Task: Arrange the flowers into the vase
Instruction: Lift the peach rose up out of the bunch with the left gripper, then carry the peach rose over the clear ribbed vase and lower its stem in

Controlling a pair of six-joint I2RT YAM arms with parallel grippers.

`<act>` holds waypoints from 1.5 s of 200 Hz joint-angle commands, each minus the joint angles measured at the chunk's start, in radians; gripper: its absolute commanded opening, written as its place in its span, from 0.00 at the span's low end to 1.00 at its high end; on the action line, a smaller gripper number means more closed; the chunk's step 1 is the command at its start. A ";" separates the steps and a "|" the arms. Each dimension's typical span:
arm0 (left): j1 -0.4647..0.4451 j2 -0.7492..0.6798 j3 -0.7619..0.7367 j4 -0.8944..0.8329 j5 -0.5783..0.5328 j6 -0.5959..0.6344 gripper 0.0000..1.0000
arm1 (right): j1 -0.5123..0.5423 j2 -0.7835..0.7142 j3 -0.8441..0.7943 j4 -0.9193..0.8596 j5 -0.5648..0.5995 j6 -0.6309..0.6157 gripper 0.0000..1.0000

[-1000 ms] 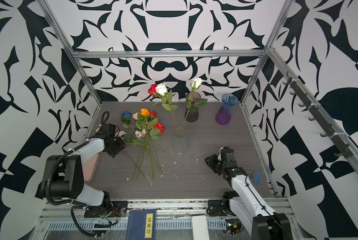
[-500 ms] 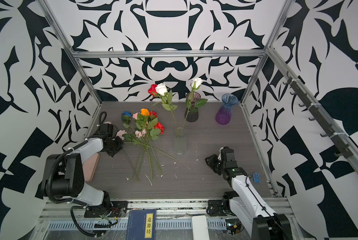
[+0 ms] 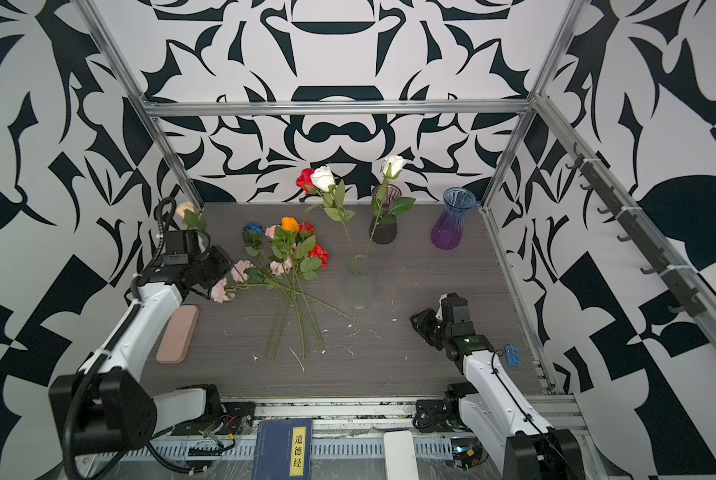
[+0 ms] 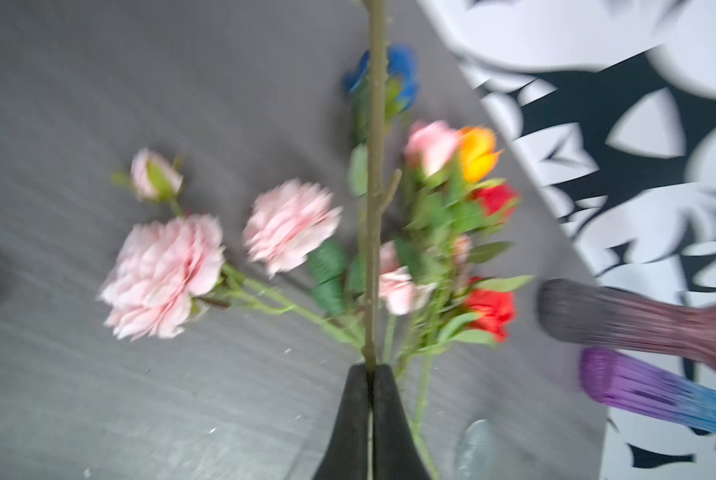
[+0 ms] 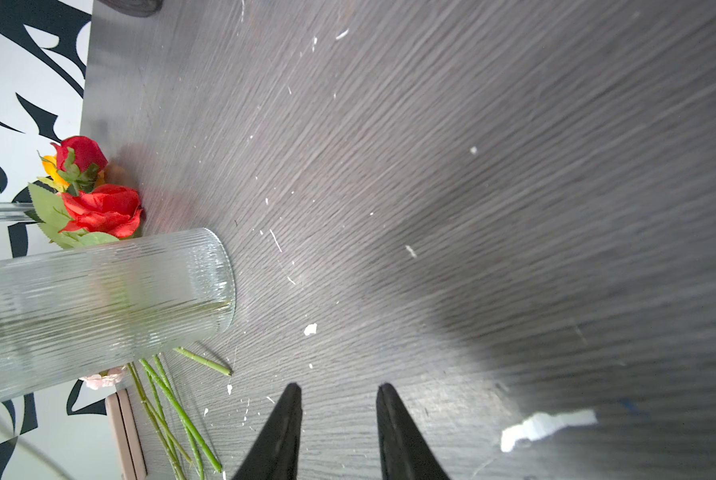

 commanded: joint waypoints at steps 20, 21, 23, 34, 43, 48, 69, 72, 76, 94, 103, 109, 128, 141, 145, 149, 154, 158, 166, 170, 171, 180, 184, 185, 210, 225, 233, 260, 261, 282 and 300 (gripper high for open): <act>-0.262 -0.130 0.228 0.020 -0.193 0.083 0.00 | -0.005 0.001 0.018 0.013 0.009 -0.001 0.34; -0.270 -0.133 0.233 0.027 -0.197 0.086 0.00 | -0.005 0.002 0.017 0.012 0.009 -0.001 0.34; -0.285 -0.139 0.238 0.040 -0.204 0.091 0.00 | -0.005 0.003 0.018 0.012 0.009 -0.001 0.34; -0.359 -0.179 0.248 0.150 -0.220 0.121 0.00 | -0.005 0.003 0.020 0.013 0.009 -0.001 0.34; -0.411 -0.204 0.233 0.263 -0.233 0.145 0.00 | -0.005 0.002 0.018 0.012 0.009 -0.001 0.34; -0.445 -0.215 0.227 0.319 -0.244 0.158 0.00 | -0.005 0.001 0.018 0.012 0.009 -0.001 0.34; -0.546 -0.192 0.258 0.466 -0.267 0.235 0.00 | -0.005 -0.003 0.018 0.012 0.010 -0.001 0.34; -0.557 -0.181 0.267 0.479 -0.263 0.247 0.00 | -0.005 -0.003 0.018 0.013 0.010 -0.001 0.34; -0.570 -0.165 0.282 0.493 -0.253 0.262 0.00 | -0.005 -0.003 0.018 0.012 0.009 -0.001 0.35; -0.631 -0.081 0.353 0.549 -0.193 0.320 0.00 | -0.005 -0.002 0.018 0.014 0.008 -0.001 0.34; -0.672 -0.038 0.384 0.580 -0.183 0.354 0.00 | -0.005 -0.002 0.017 0.014 0.008 -0.001 0.34; -0.703 -0.012 0.403 0.604 -0.181 0.386 0.00 | -0.005 -0.002 0.018 0.014 0.008 -0.001 0.34; -0.809 0.069 0.451 0.678 -0.192 0.522 0.00 | -0.005 -0.003 0.017 0.015 0.008 -0.001 0.34; -0.859 0.147 0.473 0.717 -0.213 0.595 0.00 | -0.005 -0.005 0.019 0.013 0.008 -0.002 0.34; -0.866 0.162 0.481 0.724 -0.217 0.604 0.00 | -0.005 -0.006 0.018 0.013 0.008 -0.003 0.34; -0.873 0.179 0.490 0.724 -0.217 0.608 0.00 | -0.005 -0.009 0.018 0.010 0.008 -0.004 0.34; -0.875 0.199 0.503 0.721 -0.217 0.609 0.00 | -0.005 -0.013 0.019 0.007 0.008 -0.004 0.34; -0.878 0.215 0.512 0.716 -0.217 0.609 0.00 | -0.005 -0.016 0.019 0.004 0.009 -0.004 0.34; -0.881 0.243 0.527 0.711 -0.219 0.609 0.00 | -0.005 -0.024 0.018 -0.001 0.012 -0.006 0.34; -0.883 0.253 0.533 0.711 -0.220 0.610 0.00 | -0.005 -0.029 0.018 -0.003 0.013 -0.006 0.34; -0.884 0.257 0.534 0.711 -0.221 0.610 0.00 | -0.005 -0.030 0.018 -0.004 0.014 -0.006 0.34; -0.888 0.282 0.542 0.714 -0.228 0.610 0.00 | -0.005 -0.038 0.016 -0.008 0.016 -0.008 0.34; -0.888 0.291 0.545 0.714 -0.230 0.608 0.00 | -0.005 -0.041 0.016 -0.008 0.017 -0.007 0.34; -0.888 0.294 0.546 0.714 -0.231 0.608 0.00 | -0.005 -0.041 0.016 -0.008 0.017 -0.007 0.34; -0.893 0.330 0.553 0.711 -0.250 0.604 0.00 | -0.007 -0.039 0.019 -0.009 0.014 -0.012 0.34; -0.894 0.341 0.548 0.710 -0.260 0.596 0.00 | -0.008 -0.039 0.019 -0.009 0.013 -0.013 0.34; -0.894 0.345 0.546 0.708 -0.264 0.593 0.00 | -0.008 -0.039 0.019 -0.009 0.011 -0.015 0.34; -0.894 0.349 0.521 0.711 -0.282 0.576 0.00 | -0.009 -0.037 0.021 -0.008 0.008 -0.019 0.34; -0.894 0.349 0.520 0.711 -0.282 0.575 0.00 | -0.009 -0.036 0.022 -0.008 0.008 -0.020 0.34; -0.894 0.349 0.500 0.704 -0.300 0.559 0.00 | -0.011 -0.034 0.019 -0.006 0.006 -0.020 0.34; -0.894 0.345 0.481 0.692 -0.314 0.545 0.00 | -0.013 -0.033 0.018 -0.003 0.005 -0.020 0.35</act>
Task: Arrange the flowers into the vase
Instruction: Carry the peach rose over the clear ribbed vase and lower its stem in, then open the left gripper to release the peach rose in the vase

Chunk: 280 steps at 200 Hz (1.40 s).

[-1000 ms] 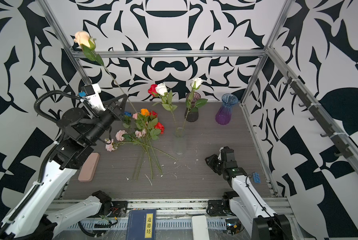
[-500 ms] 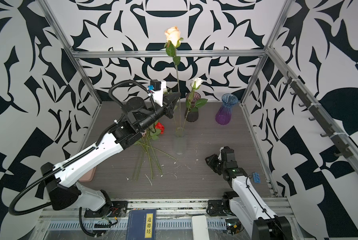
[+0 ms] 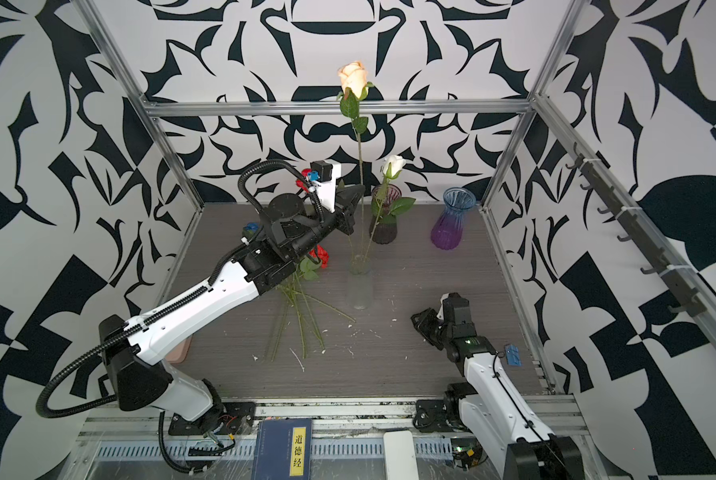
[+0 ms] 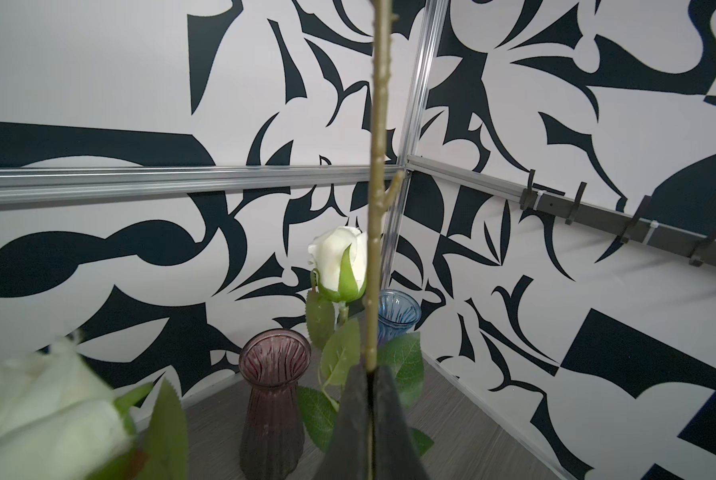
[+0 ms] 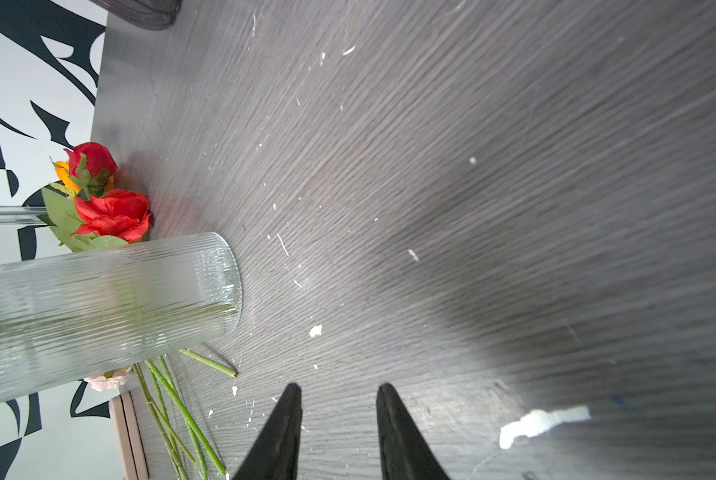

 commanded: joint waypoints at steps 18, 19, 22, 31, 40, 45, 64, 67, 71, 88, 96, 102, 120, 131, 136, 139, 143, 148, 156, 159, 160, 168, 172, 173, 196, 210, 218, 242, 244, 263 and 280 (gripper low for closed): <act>-0.004 -0.008 -0.052 0.017 -0.040 -0.040 0.00 | -0.006 0.000 0.016 0.012 0.000 -0.017 0.34; -0.004 -0.008 -0.053 0.017 -0.039 -0.041 0.00 | -0.006 0.000 0.016 0.012 0.000 -0.017 0.34; -0.004 -0.009 -0.057 0.016 -0.040 -0.043 0.00 | -0.005 0.000 0.016 0.013 0.000 -0.017 0.34; -0.004 -0.011 -0.071 0.013 -0.040 -0.048 0.00 | -0.006 -0.002 0.016 0.012 0.000 -0.017 0.34; -0.004 -0.013 -0.084 0.011 -0.040 -0.058 0.00 | -0.006 -0.002 0.015 0.012 0.000 -0.017 0.34; -0.004 -0.014 -0.092 0.011 -0.041 -0.064 0.00 | -0.008 -0.003 0.014 0.013 0.000 -0.017 0.34; -0.004 -0.017 -0.121 0.014 -0.044 -0.084 0.00 | -0.008 -0.002 0.014 0.012 -0.001 -0.017 0.34; -0.004 -0.018 -0.126 0.014 -0.045 -0.087 0.00 | -0.008 -0.002 0.015 0.012 -0.002 -0.017 0.34; -0.004 -0.018 -0.130 0.014 -0.045 -0.089 0.00 | -0.008 -0.002 0.014 0.012 -0.002 -0.017 0.34; -0.004 -0.017 -0.149 0.013 -0.051 -0.104 0.00 | -0.008 0.000 0.016 0.012 -0.002 -0.017 0.34; -0.004 -0.017 -0.155 0.010 -0.052 -0.110 0.00 | -0.008 0.000 0.015 0.012 -0.002 -0.017 0.34; -0.004 -0.016 -0.156 0.004 -0.054 -0.113 0.00 | -0.007 0.000 0.015 0.012 -0.002 -0.017 0.34; -0.004 -0.011 -0.157 -0.015 -0.059 -0.120 0.00 | -0.009 0.000 0.014 0.012 -0.002 -0.017 0.34; -0.004 -0.010 -0.154 -0.023 -0.059 -0.123 0.00 | -0.009 0.000 0.014 0.012 -0.002 -0.015 0.34; -0.004 -0.008 -0.152 -0.030 -0.058 -0.125 0.00 | -0.009 0.000 0.015 0.013 -0.002 -0.015 0.34; -0.004 -0.007 -0.150 -0.036 -0.059 -0.126 0.00 | -0.009 0.000 0.014 0.012 -0.002 -0.015 0.34; -0.004 -0.007 -0.146 -0.045 -0.060 -0.128 0.07 | -0.009 0.000 0.015 0.013 -0.002 -0.015 0.34; -0.004 -0.005 -0.141 -0.055 -0.059 -0.131 0.17 | -0.009 0.000 0.015 0.012 -0.002 -0.015 0.34; -0.004 -0.005 -0.137 -0.064 -0.059 -0.134 0.34 | -0.009 0.000 0.014 0.012 -0.002 -0.015 0.34; -0.004 -0.004 -0.134 -0.065 -0.058 -0.134 0.38 | -0.008 0.000 0.015 0.013 -0.002 -0.015 0.34; -0.004 -0.004 -0.135 -0.066 -0.057 -0.133 0.40 | -0.009 0.000 0.015 0.013 -0.002 -0.015 0.34; -0.004 -0.004 -0.132 -0.072 -0.056 -0.135 0.49 | -0.009 0.000 0.014 0.013 -0.002 -0.015 0.34; -0.004 -0.004 -0.131 -0.075 -0.056 -0.135 0.52 | -0.009 0.000 0.015 0.012 -0.002 -0.015 0.34; -0.004 -0.004 -0.130 -0.076 -0.056 -0.135 0.53 | -0.009 0.000 0.014 0.012 -0.002 -0.015 0.34; -0.004 -0.003 -0.118 -0.098 -0.061 -0.137 0.61 | -0.010 -0.003 0.013 0.011 -0.002 -0.014 0.34; -0.004 -0.008 -0.120 -0.101 -0.066 -0.138 0.61 | -0.011 -0.006 0.013 0.011 -0.002 -0.014 0.34; -0.004 -0.012 -0.121 -0.102 -0.069 -0.139 0.62 | -0.011 -0.007 0.012 0.009 -0.002 -0.014 0.34; -0.004 -0.037 -0.126 -0.117 -0.074 -0.151 0.62 | -0.011 -0.009 0.013 0.008 -0.002 -0.014 0.34; -0.004 -0.042 -0.125 -0.118 -0.074 -0.153 0.61 | -0.011 -0.009 0.013 0.008 -0.002 -0.014 0.35; -0.004 -0.092 -0.138 -0.135 -0.068 -0.164 0.61 | -0.011 -0.009 0.014 0.005 0.000 -0.014 0.34; -0.004 -0.168 -0.168 -0.160 -0.061 -0.159 0.62 | -0.011 -0.016 0.020 -0.009 0.002 -0.020 0.34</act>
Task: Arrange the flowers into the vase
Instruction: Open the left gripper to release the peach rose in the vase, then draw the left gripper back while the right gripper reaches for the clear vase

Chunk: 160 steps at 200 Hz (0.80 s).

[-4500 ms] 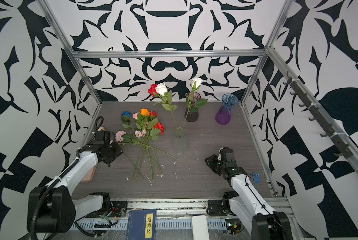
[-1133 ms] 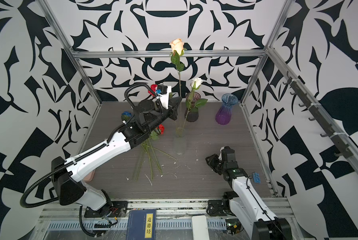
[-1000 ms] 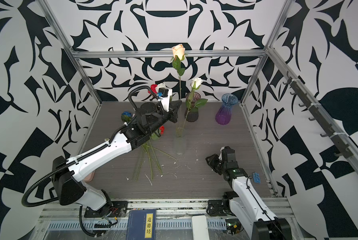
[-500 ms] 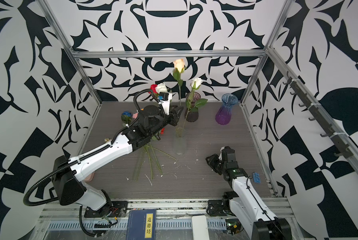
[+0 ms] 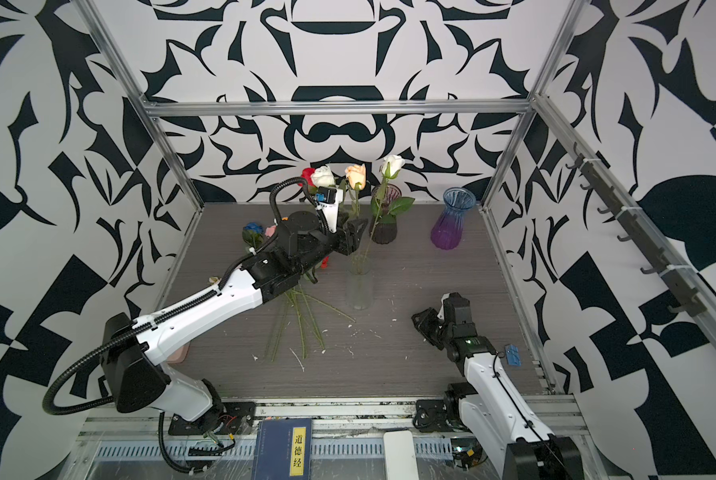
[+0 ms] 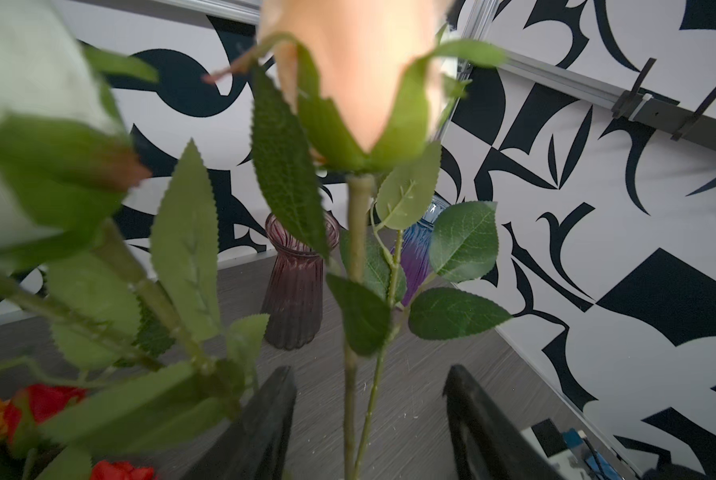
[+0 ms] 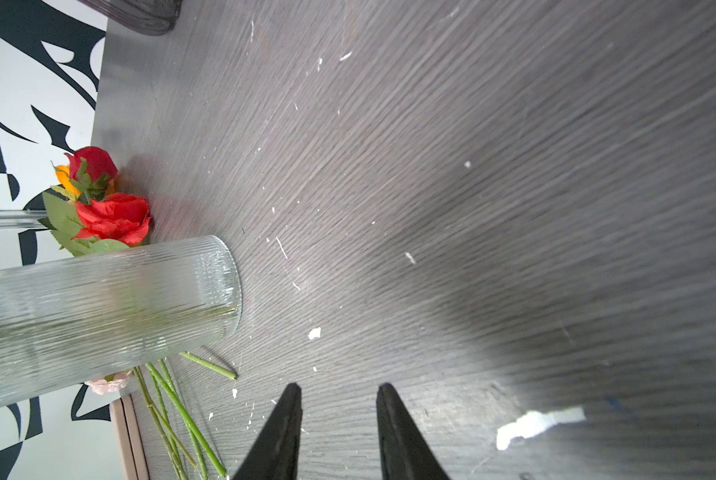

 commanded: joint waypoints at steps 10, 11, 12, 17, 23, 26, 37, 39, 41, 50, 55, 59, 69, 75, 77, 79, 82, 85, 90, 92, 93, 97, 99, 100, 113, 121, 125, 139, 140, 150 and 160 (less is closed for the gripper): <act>-0.003 -0.190 -0.049 -0.031 0.000 -0.001 0.62 | -0.003 -0.039 0.030 -0.024 0.007 -0.027 0.34; -0.003 -0.197 -0.053 -0.033 0.000 0.000 0.62 | -0.003 -0.043 0.030 -0.025 0.006 -0.028 0.34; -0.003 -0.204 -0.056 -0.035 0.001 0.001 0.62 | -0.003 -0.046 0.032 -0.026 0.006 -0.029 0.34; -0.003 -0.242 -0.075 -0.041 -0.001 0.007 0.63 | -0.001 -0.061 0.039 -0.033 0.005 -0.032 0.34; -0.003 -0.297 -0.104 -0.055 -0.002 0.013 0.64 | 0.001 -0.082 0.053 -0.049 0.003 -0.042 0.34; -0.003 -0.321 -0.116 -0.062 -0.003 0.016 0.65 | 0.004 -0.093 0.059 -0.057 0.001 -0.049 0.34; -0.001 -0.406 -0.165 -0.097 -0.013 0.025 0.67 | 0.021 -0.131 0.090 -0.093 0.010 -0.075 0.34; -0.001 -0.417 -0.173 -0.104 -0.015 0.027 0.68 | 0.027 -0.138 0.097 -0.103 0.014 -0.080 0.35; -0.001 -0.436 -0.181 -0.113 -0.017 0.028 0.68 | 0.031 -0.143 0.104 -0.111 0.020 -0.085 0.35; 0.000 -0.502 -0.215 -0.158 -0.023 0.033 0.69 | 0.058 -0.166 0.133 -0.143 0.043 -0.104 0.36; 0.000 -0.536 -0.231 -0.185 -0.023 0.038 0.69 | 0.076 -0.174 0.149 -0.151 0.054 -0.116 0.37; 0.000 -0.562 -0.243 -0.211 -0.024 0.041 0.69 | 0.098 -0.178 0.163 -0.154 0.065 -0.122 0.38; 0.002 -0.620 -0.270 -0.270 -0.022 0.051 0.69 | 0.158 -0.175 0.196 -0.156 0.100 -0.136 0.40; 0.002 -0.653 -0.284 -0.305 -0.025 0.054 0.69 | 0.204 -0.164 0.218 -0.155 0.128 -0.147 0.40; 0.002 -0.663 -0.288 -0.317 -0.026 0.054 0.69 | 0.221 -0.159 0.228 -0.154 0.139 -0.152 0.40; 0.002 -0.673 -0.291 -0.328 -0.029 0.055 0.69 | 0.239 -0.152 0.239 -0.156 0.152 -0.159 0.41; 0.002 -0.687 -0.297 -0.344 -0.031 0.056 0.69 | 0.268 -0.142 0.254 -0.158 0.173 -0.168 0.41; 0.002 -0.702 -0.304 -0.356 -0.035 0.057 0.69 | 0.299 -0.131 0.271 -0.159 0.197 -0.179 0.42; 0.003 -0.725 -0.313 -0.381 -0.040 0.059 0.70 | 0.357 -0.110 0.300 -0.163 0.245 -0.198 0.44; 0.003 -0.735 -0.316 -0.390 -0.043 0.059 0.70 | 0.381 -0.101 0.312 -0.165 0.265 -0.206 0.45; 0.002 -0.739 -0.317 -0.394 -0.045 0.059 0.70 | 0.395 -0.097 0.319 -0.167 0.277 -0.211 0.45; 0.003 -0.757 -0.325 -0.410 -0.050 0.059 0.70 | 0.446 -0.077 0.345 -0.172 0.324 -0.228 0.47; 0.003 -0.765 -0.328 -0.419 -0.053 0.058 0.70 | 0.466 -0.066 0.358 -0.174 0.347 -0.235 0.47; 0.003 -0.770 -0.329 -0.422 -0.054 0.058 0.70 | 0.482 -0.062 0.364 -0.175 0.359 -0.241 0.47; 0.003 -0.820 -0.344 -0.471 -0.064 0.062 0.71 | 0.647 0.009 0.453 -0.189 0.510 -0.309 0.52; 0.003 -0.846 -0.351 -0.497 -0.071 0.069 0.71 | 0.727 0.050 0.507 -0.199 0.613 -0.350 0.55; 0.003 -0.859 -0.355 -0.510 -0.076 0.069 0.71 | 0.761 0.067 0.530 -0.198 0.649 -0.369 0.56; 0.003 -0.893 -0.359 -0.558 -0.090 0.063 0.71 | 0.844 0.104 0.576 -0.164 0.743 -0.427 0.65; 0.003 -0.896 -0.359 -0.561 -0.091 0.062 0.71 | 0.847 0.106 0.576 -0.160 0.747 -0.430 0.66; 0.003 -0.915 -0.359 -0.592 -0.088 0.046 0.71 | 0.853 0.121 0.582 -0.112 0.740 -0.462 0.72; 0.003 -0.934 -0.357 -0.619 -0.081 0.025 0.70 | 0.853 0.141 0.583 -0.080 0.742 -0.475 0.84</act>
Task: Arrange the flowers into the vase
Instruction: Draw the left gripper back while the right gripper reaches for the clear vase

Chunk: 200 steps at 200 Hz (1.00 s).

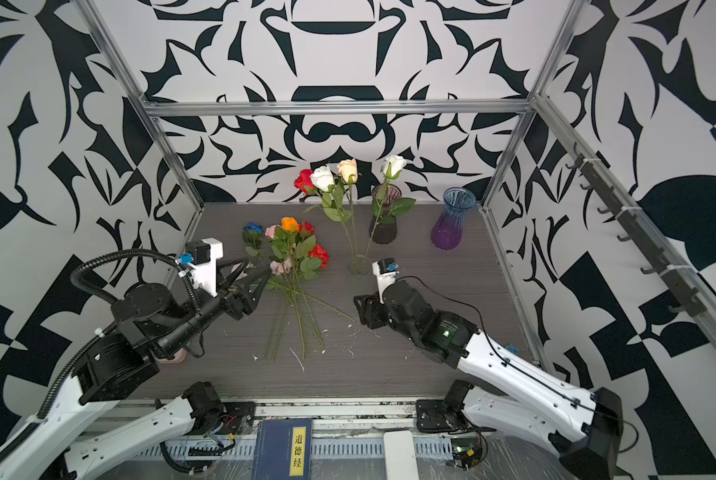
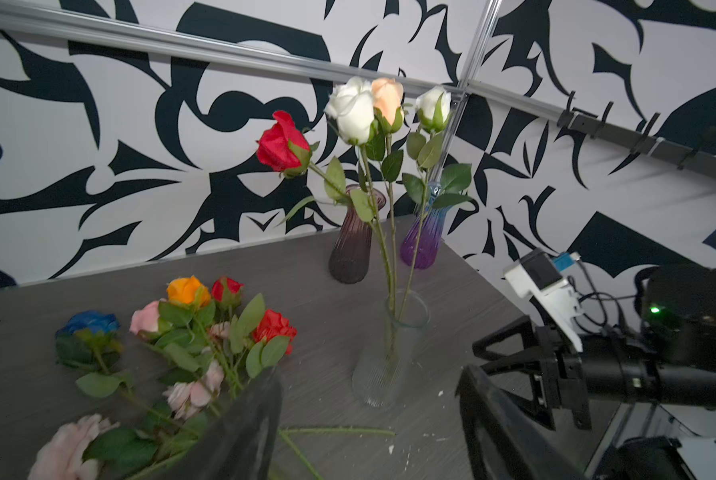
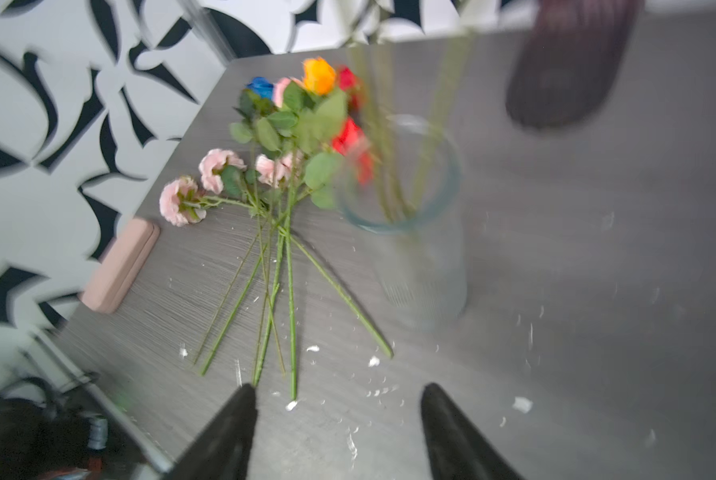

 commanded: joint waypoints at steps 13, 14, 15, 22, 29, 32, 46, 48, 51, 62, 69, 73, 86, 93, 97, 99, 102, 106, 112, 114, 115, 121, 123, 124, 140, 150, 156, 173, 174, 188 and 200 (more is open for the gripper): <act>0.002 -0.069 0.003 -0.147 0.000 -0.048 0.69 | 0.013 0.049 0.051 0.105 0.146 -0.140 0.93; 0.002 -0.070 0.003 -0.148 0.001 -0.050 0.69 | 0.013 0.051 0.053 0.105 0.146 -0.142 0.94; 0.002 -0.072 0.003 -0.151 0.002 -0.052 0.69 | 0.013 0.052 0.054 0.104 0.145 -0.143 0.95; 0.002 -0.084 0.005 -0.169 0.010 -0.061 0.69 | 0.013 0.066 0.068 0.103 0.143 -0.149 0.98; 0.002 -0.096 0.008 -0.188 0.016 -0.070 0.68 | 0.013 0.082 0.088 0.086 0.150 -0.149 0.99; 0.002 -0.100 0.009 -0.197 0.017 -0.075 0.68 | 0.013 0.089 0.099 0.074 0.155 -0.147 0.99; 0.002 -0.120 0.016 -0.235 0.025 -0.097 0.68 | 0.013 0.132 0.149 0.016 0.162 -0.159 0.99; 0.002 -0.122 0.016 -0.240 0.026 -0.100 0.68 | 0.013 0.136 0.153 0.013 0.162 -0.161 0.99; 0.002 -0.125 0.017 -0.249 0.028 -0.103 0.68 | 0.013 0.146 0.163 0.002 0.163 -0.165 0.99; 0.002 -0.138 0.022 -0.272 0.040 -0.112 0.68 | 0.009 0.178 0.184 -0.019 0.167 -0.166 0.99; 0.002 -0.146 0.022 -0.284 0.049 -0.115 0.68 | -0.002 0.192 0.185 -0.017 0.158 -0.162 0.99; 0.002 -0.149 0.022 -0.290 0.054 -0.116 0.69 | -0.012 0.198 0.182 -0.009 0.139 -0.158 0.99; 0.002 -0.161 0.025 -0.309 0.064 -0.120 0.71 | -0.065 0.210 0.162 0.038 0.059 -0.140 0.99; 0.002 -0.166 0.027 -0.319 0.068 -0.122 0.73 | -0.098 0.215 0.146 0.064 0.021 -0.130 0.99; 0.002 -0.168 0.029 -0.325 0.070 -0.123 0.74 | -0.115 0.218 0.136 0.082 -0.001 -0.127 0.99; 0.002 -0.170 0.030 -0.328 0.069 -0.123 0.74 | -0.123 0.219 0.130 0.090 -0.012 -0.126 0.99; 0.002 -0.172 0.032 -0.333 0.071 -0.124 0.75 | -0.134 0.219 0.123 0.105 -0.023 -0.125 0.99; 0.002 -0.174 0.034 -0.338 0.072 -0.124 0.75 | -0.146 0.222 0.111 0.125 -0.026 -0.127 0.99; 0.002 -0.179 0.035 -0.345 0.074 -0.125 0.76 | -0.157 0.222 0.096 0.157 -0.070 -0.134 1.00; 0.002 -0.180 0.035 -0.347 0.075 -0.125 0.76 | -0.159 0.222 0.090 0.168 -0.073 -0.140 0.99; 0.002 -0.181 0.035 -0.348 0.076 -0.125 0.76 | -0.161 0.222 0.087 0.173 -0.075 -0.143 0.99; 0.002 -0.187 0.035 -0.353 0.081 -0.124 0.77 | -0.162 0.222 0.071 0.209 -0.076 -0.164 1.00; 0.002 -0.188 0.036 -0.354 0.083 -0.125 0.77 | -0.162 0.222 0.064 0.221 -0.076 -0.172 1.00; 0.002 -0.190 0.035 -0.354 0.084 -0.125 0.77 | -0.162 0.222 0.057 0.234 -0.076 -0.179 1.00; 0.002 -0.210 0.026 -0.362 0.099 -0.125 0.78 | -0.162 0.211 0.000 0.333 -0.076 -0.227 1.00; 0.002 -0.222 0.018 -0.366 0.100 -0.126 0.78 | -0.162 0.201 -0.038 0.389 -0.089 -0.263 0.99; 0.002 -0.229 0.014 -0.369 0.101 -0.126 0.78 | -0.162 0.199 -0.051 0.407 -0.090 -0.280 1.00; 0.002 -0.250 0.001 -0.379 0.099 -0.131 0.78 | -0.162 0.190 -0.098 0.485 -0.102 -0.312 1.00; 0.002 -0.251 0.000 -0.379 0.098 -0.131 0.78 | -0.162 0.188 -0.102 0.493 -0.105 -0.315 1.00; 0.002 -0.266 -0.007 -0.382 0.098 -0.133 0.78 | -0.160 0.178 -0.177 0.629 -0.082 -0.337 0.99; 0.002 -0.275 -0.009 -0.381 0.106 -0.132 0.78 | -0.159 0.174 -0.246 0.760 -0.045 -0.350 1.00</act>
